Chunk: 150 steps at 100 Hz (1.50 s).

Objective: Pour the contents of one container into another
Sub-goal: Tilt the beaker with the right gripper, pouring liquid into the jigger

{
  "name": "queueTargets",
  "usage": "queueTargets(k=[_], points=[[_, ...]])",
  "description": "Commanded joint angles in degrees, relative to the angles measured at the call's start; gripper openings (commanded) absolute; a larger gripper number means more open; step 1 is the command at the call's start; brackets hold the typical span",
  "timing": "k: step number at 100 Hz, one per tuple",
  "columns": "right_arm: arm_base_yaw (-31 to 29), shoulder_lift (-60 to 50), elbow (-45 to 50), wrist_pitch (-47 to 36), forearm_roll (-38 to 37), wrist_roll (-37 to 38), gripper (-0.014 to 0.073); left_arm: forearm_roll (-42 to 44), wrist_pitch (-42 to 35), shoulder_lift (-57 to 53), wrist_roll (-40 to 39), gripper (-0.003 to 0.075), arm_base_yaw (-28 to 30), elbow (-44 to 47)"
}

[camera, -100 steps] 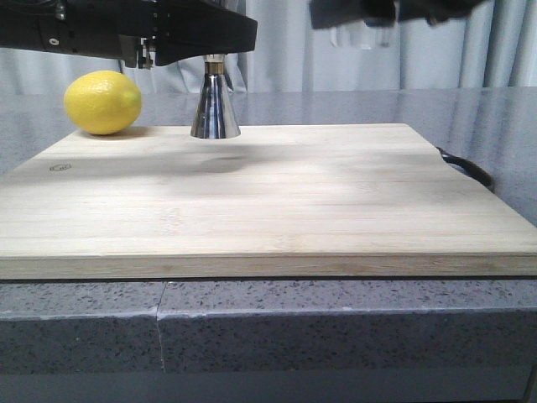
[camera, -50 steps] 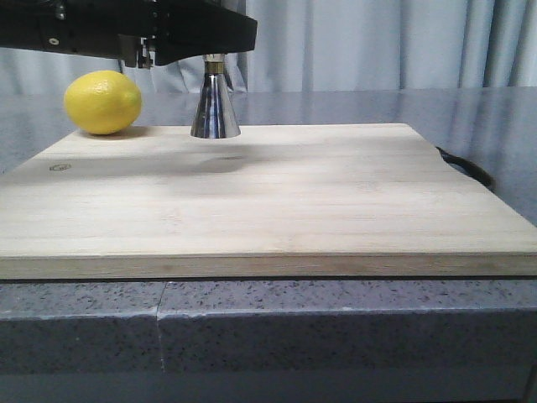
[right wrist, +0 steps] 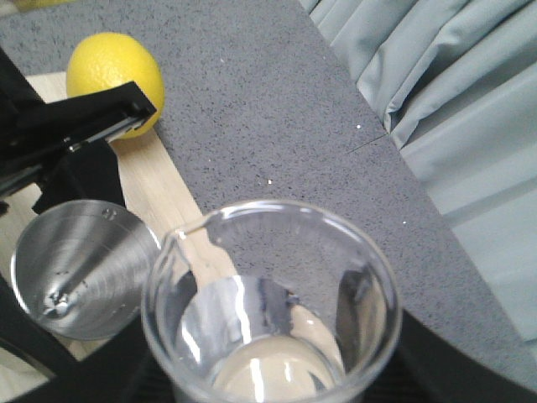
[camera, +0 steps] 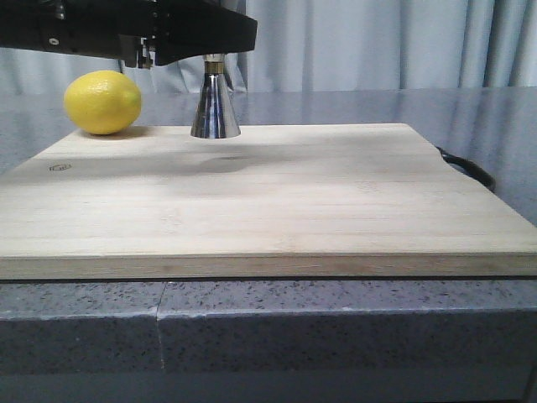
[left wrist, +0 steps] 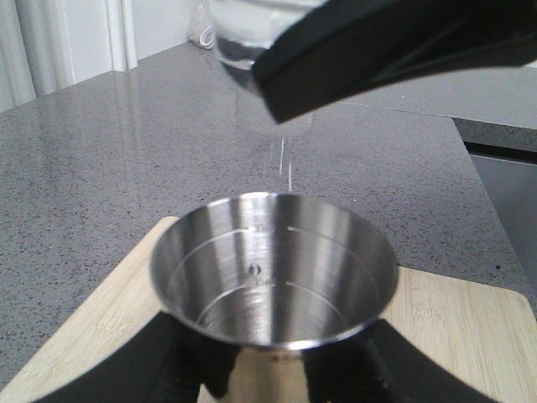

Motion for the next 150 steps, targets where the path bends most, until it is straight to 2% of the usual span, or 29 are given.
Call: queueTargets(k=[1, 25, 56, 150], points=[[1.01, -1.27, -2.56, -2.84, -4.49, -0.73, 0.0323, -5.54, 5.14, -2.20, -0.01, 0.0229, -0.46, -1.64], [3.33, 0.44, -2.68, -1.22, -13.38, -1.19, 0.0323, -5.54, 5.14, -2.20, -0.01, 0.0229, -0.46, -1.64], [4.20, 0.85, -2.68, -0.14, -19.69, -1.19, 0.0323, -5.54, 5.14, -2.20, -0.01, 0.0229, -0.46, -1.64], [5.79, 0.85, -2.68, -0.50, -31.68, -2.71, 0.0323, -5.54, 5.14, -2.20, -0.01, 0.0229, -0.46, -1.64]])
